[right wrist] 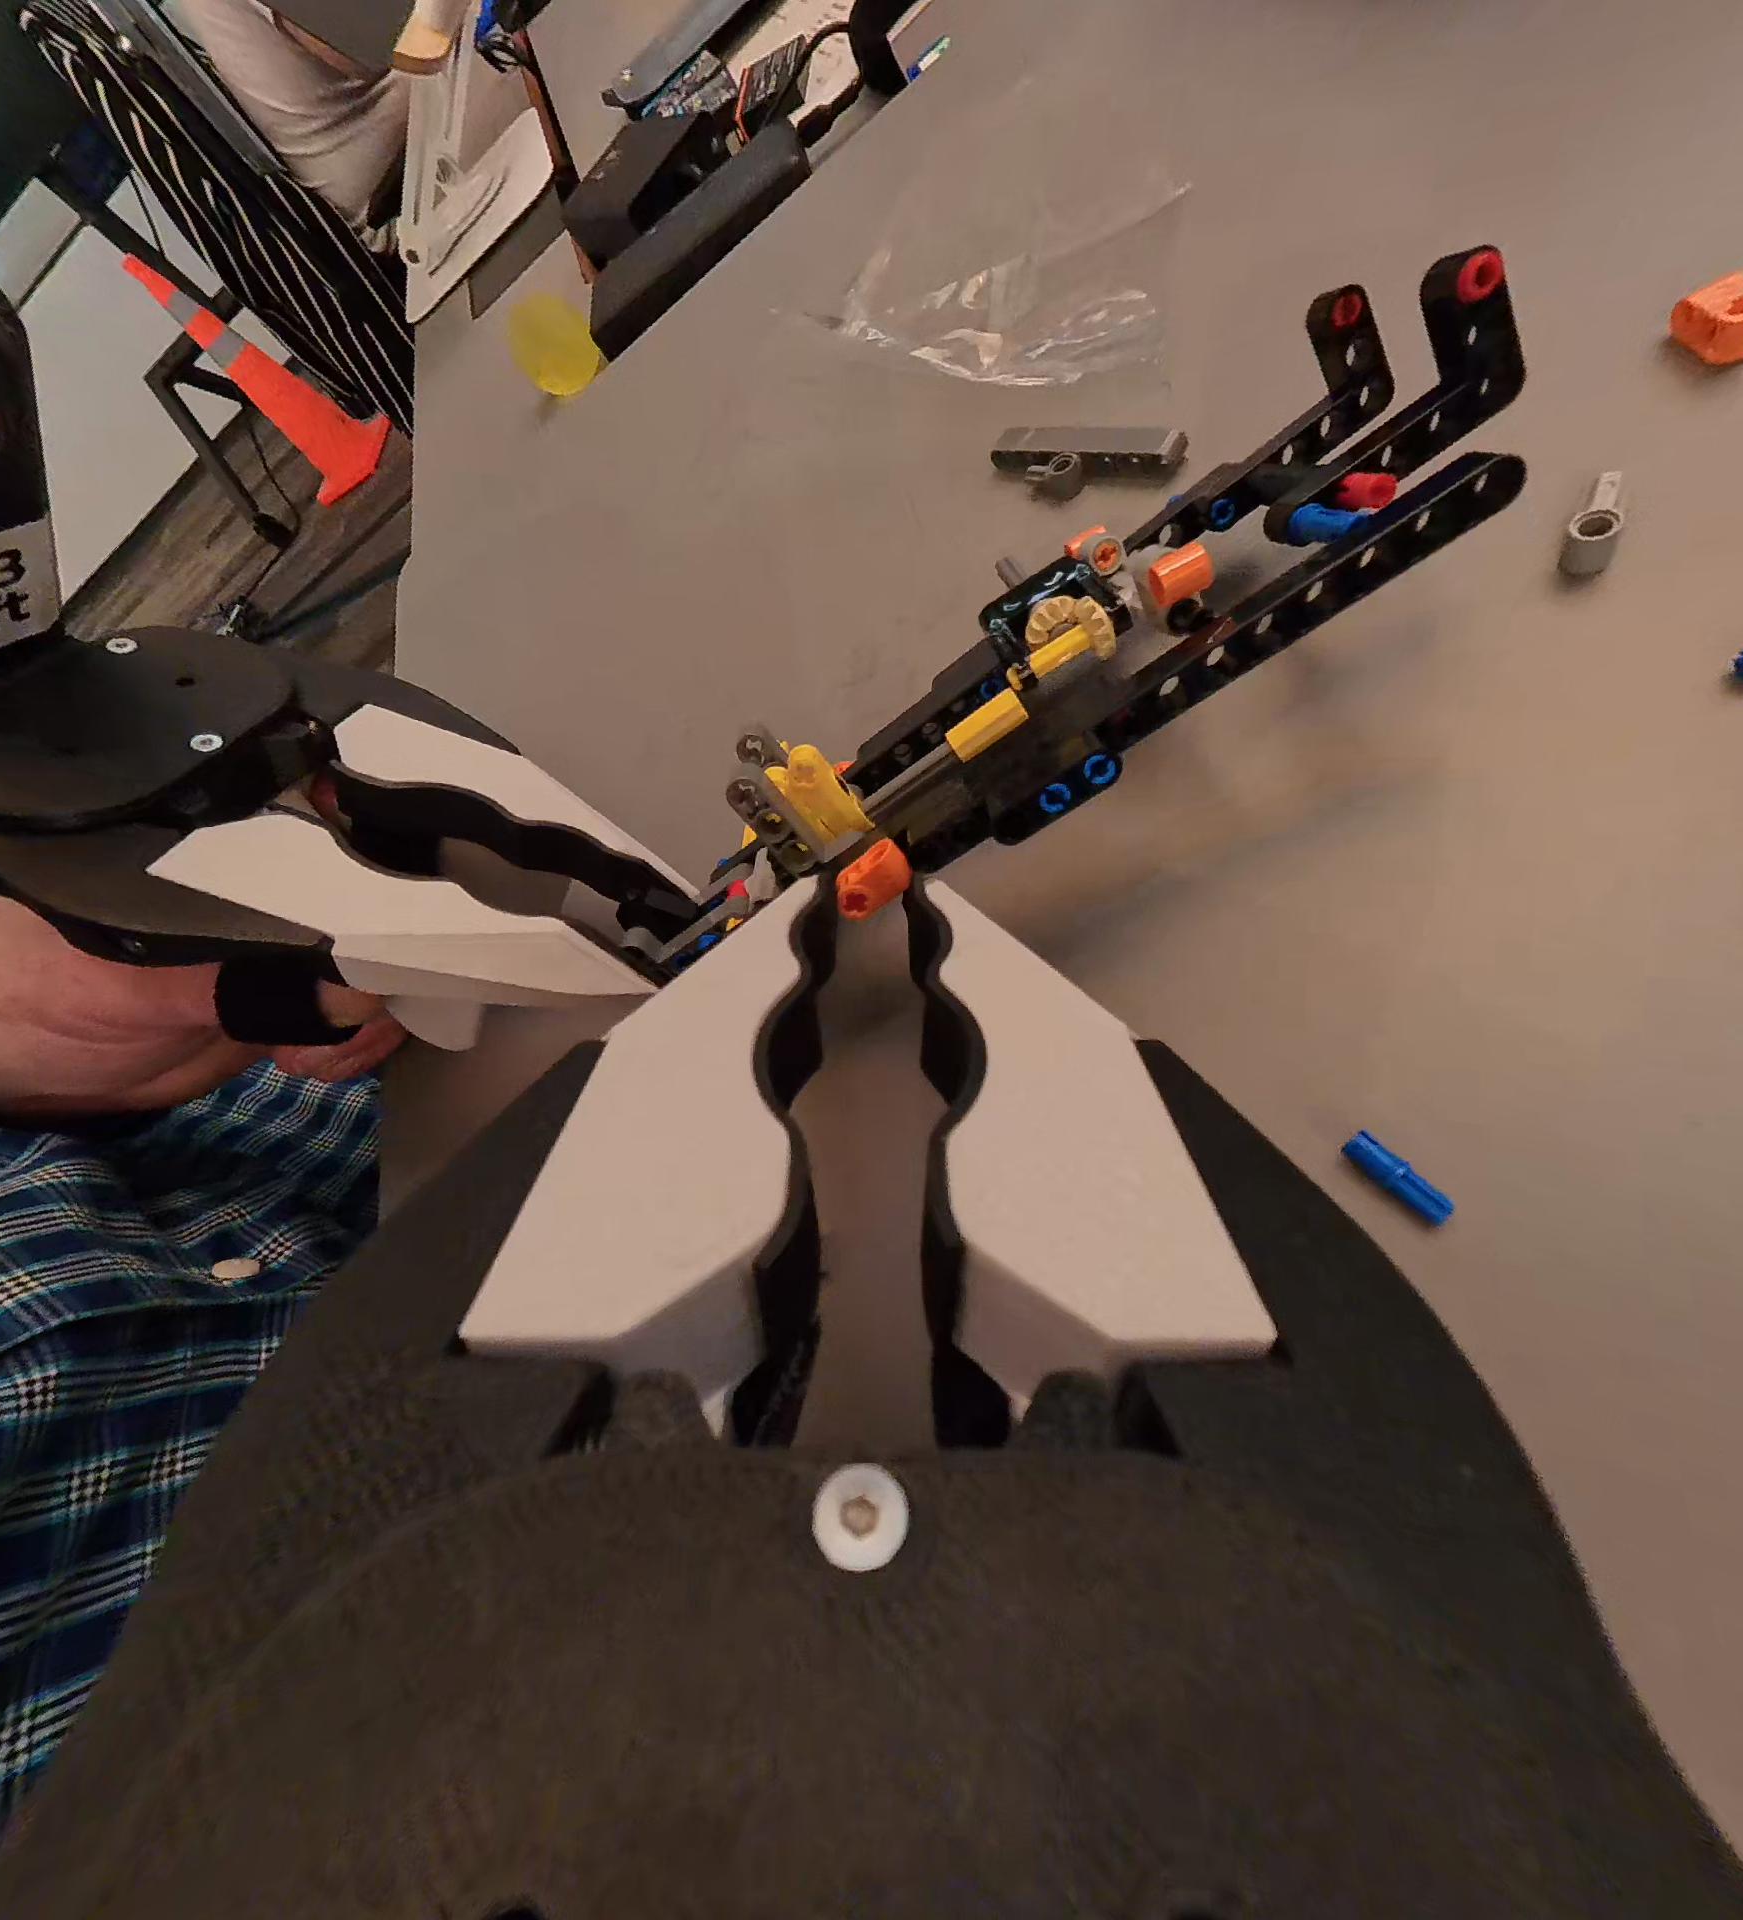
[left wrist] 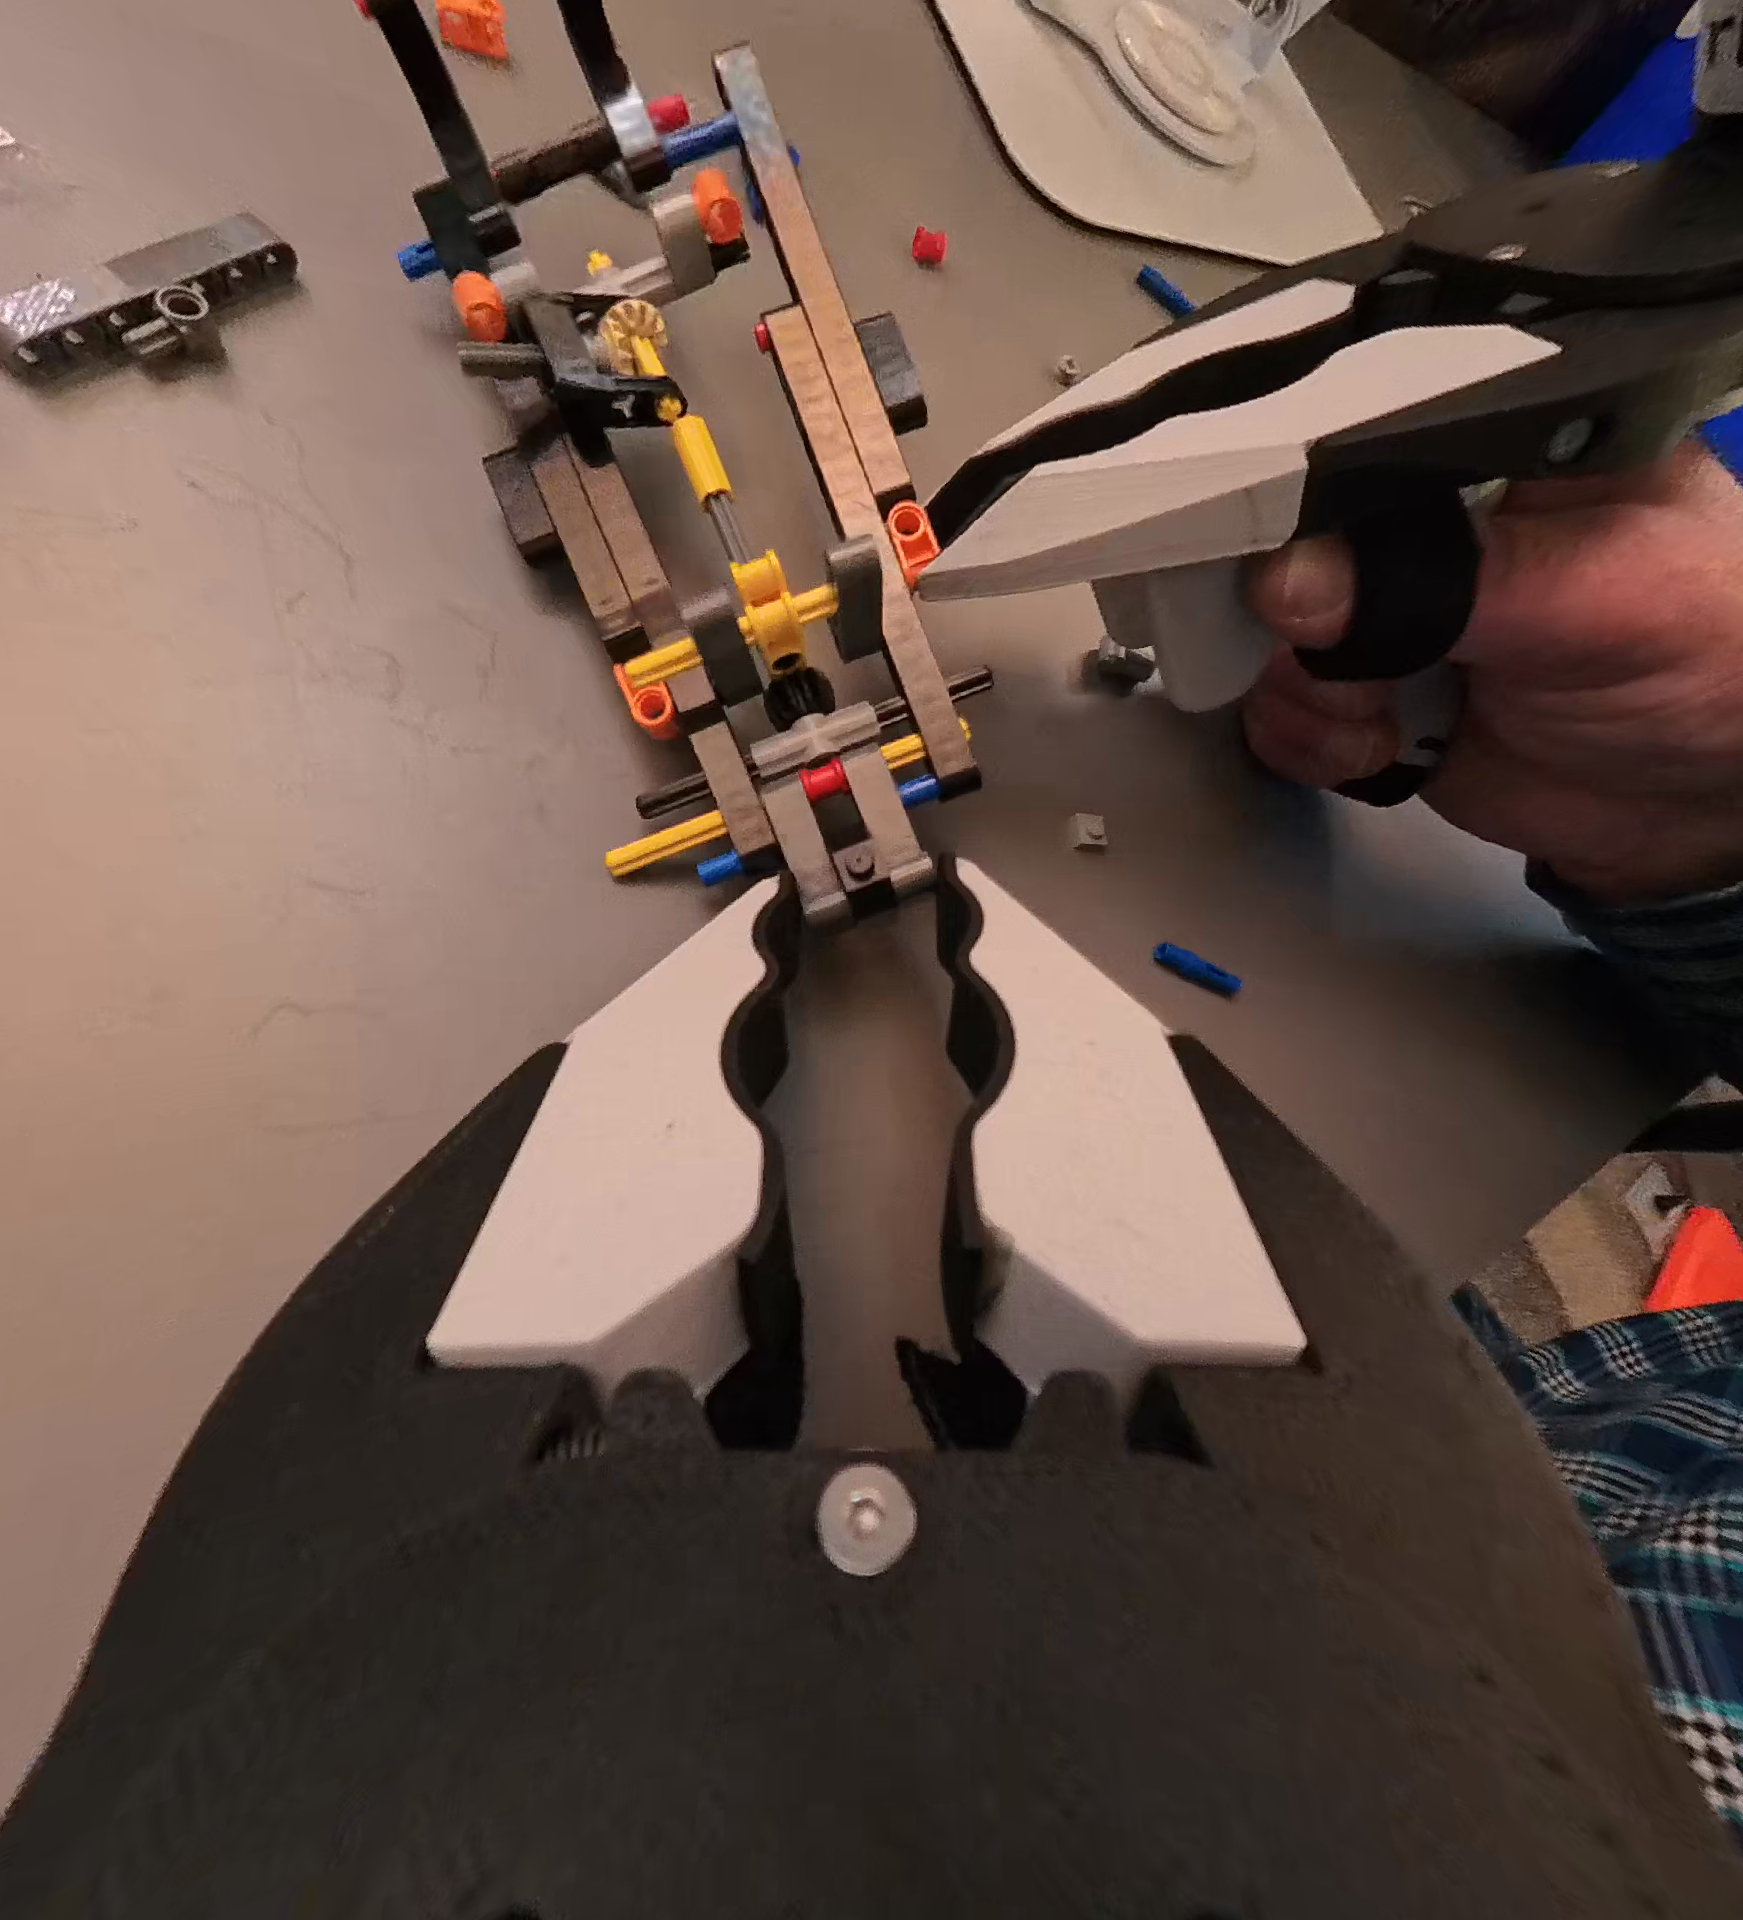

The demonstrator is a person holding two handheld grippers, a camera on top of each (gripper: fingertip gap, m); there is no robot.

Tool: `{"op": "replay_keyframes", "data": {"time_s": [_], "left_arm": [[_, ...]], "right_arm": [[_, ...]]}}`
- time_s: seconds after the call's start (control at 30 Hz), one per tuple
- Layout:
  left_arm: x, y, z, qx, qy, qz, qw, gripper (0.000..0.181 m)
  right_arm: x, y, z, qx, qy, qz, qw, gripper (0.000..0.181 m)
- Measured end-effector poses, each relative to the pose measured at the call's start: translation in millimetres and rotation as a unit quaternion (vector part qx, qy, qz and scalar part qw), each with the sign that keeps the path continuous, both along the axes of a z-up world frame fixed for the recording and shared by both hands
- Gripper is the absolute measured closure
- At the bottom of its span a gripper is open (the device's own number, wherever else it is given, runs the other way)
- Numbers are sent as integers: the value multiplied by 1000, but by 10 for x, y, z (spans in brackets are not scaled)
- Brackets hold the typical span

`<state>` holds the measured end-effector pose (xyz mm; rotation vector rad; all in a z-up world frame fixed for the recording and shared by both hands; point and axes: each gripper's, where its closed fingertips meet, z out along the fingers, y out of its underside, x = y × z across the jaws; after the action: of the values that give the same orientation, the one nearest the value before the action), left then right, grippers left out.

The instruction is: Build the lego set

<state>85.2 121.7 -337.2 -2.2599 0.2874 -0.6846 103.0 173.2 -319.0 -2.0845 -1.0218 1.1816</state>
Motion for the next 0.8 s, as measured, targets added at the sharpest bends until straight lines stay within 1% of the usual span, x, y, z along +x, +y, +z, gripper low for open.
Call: {"op": "replay_keyframes", "data": {"time_s": [0.23, 0.53, 0.7, 0.8], "left_arm": [[14, -10, -31, 8, 32, -9, 999, 157], [14, -8, -46, 7, 38, -13, 999, 157], [17, -12, -52, 5, 40, -16, 999, 157], [22, -14, -57, 4, 41, -17, 999, 157]], "right_arm": [[24, -16, -30, 29, -16, 17, 999, 171], [43, -19, -69, 80, -40, 38, 995, 171], [42, -21, -55, 144, -54, 58, 986, 172], [49, -23, -53, 202, -75, 78, 973, 172]]}}
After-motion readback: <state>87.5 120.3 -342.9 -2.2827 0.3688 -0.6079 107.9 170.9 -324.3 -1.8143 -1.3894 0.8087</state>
